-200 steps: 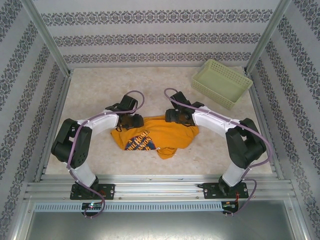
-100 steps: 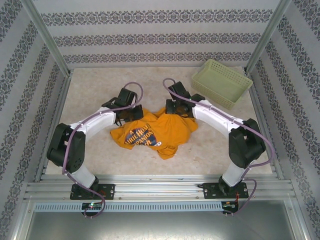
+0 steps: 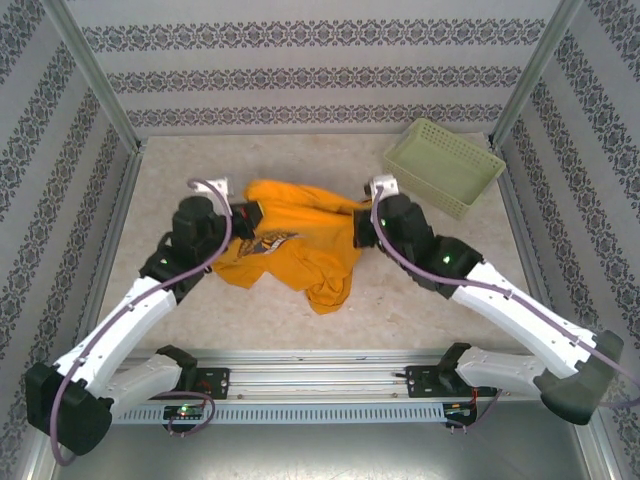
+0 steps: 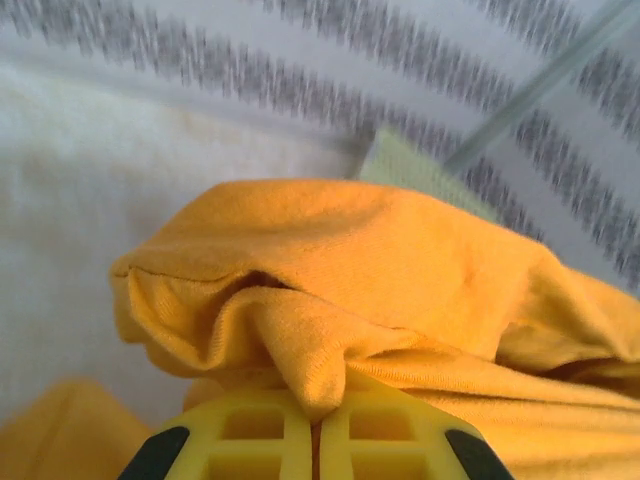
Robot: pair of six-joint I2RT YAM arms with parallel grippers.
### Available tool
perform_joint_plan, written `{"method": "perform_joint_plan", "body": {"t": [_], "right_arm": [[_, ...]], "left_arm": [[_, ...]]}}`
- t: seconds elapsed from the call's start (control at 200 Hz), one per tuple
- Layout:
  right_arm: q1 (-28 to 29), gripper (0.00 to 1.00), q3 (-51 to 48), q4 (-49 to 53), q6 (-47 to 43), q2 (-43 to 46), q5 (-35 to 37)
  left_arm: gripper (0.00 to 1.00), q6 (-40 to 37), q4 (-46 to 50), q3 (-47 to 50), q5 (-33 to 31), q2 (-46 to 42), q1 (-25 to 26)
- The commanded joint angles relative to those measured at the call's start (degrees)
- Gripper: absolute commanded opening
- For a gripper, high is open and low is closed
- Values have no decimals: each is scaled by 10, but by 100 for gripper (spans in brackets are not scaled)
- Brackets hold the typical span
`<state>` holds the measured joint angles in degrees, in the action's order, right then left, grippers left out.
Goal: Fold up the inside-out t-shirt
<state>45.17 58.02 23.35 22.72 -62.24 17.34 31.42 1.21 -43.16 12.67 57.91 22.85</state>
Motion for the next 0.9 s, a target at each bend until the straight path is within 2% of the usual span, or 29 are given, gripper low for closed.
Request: {"method": "perform_joint_plan", "body": {"t": [0.0, 0.065, 0.13, 0.205, 0.41, 0.49, 0.594, 0.779, 0.854, 0.894], "right_arm": [[4, 3, -141, 5, 81, 10, -9], [16, 13, -195, -24, 122, 21, -42], [22, 32, -222, -31, 144, 27, -58], [25, 40, -214, 4, 150, 31, -50], [52, 53, -153, 44, 93, 14, -33], [58, 58, -135, 38, 81, -20, -32], [61, 59, -109, 30, 70, -78, -36], [63, 69, -67, 21, 48, -176, -21], [62, 68, -50, 5, 42, -210, -49], [62, 63, -39, 2, 44, -226, -56]], "left_arm": [[6, 16, -14, 113, 37, 5, 13], [11, 38, -20, 162, 55, -5, 26], [19, 53, -20, 190, 68, -16, 42], [32, 50, -1, 195, 69, -33, 59], [54, 15, 86, 148, 3, -52, 63], [55, 4, 97, 128, 8, -34, 63], [57, 1, 101, 110, 9, -16, 80], [69, -20, 161, 65, -69, 45, 160], [70, -8, 148, 72, -73, 55, 175], [70, 2, 134, 81, -75, 54, 180]]}}
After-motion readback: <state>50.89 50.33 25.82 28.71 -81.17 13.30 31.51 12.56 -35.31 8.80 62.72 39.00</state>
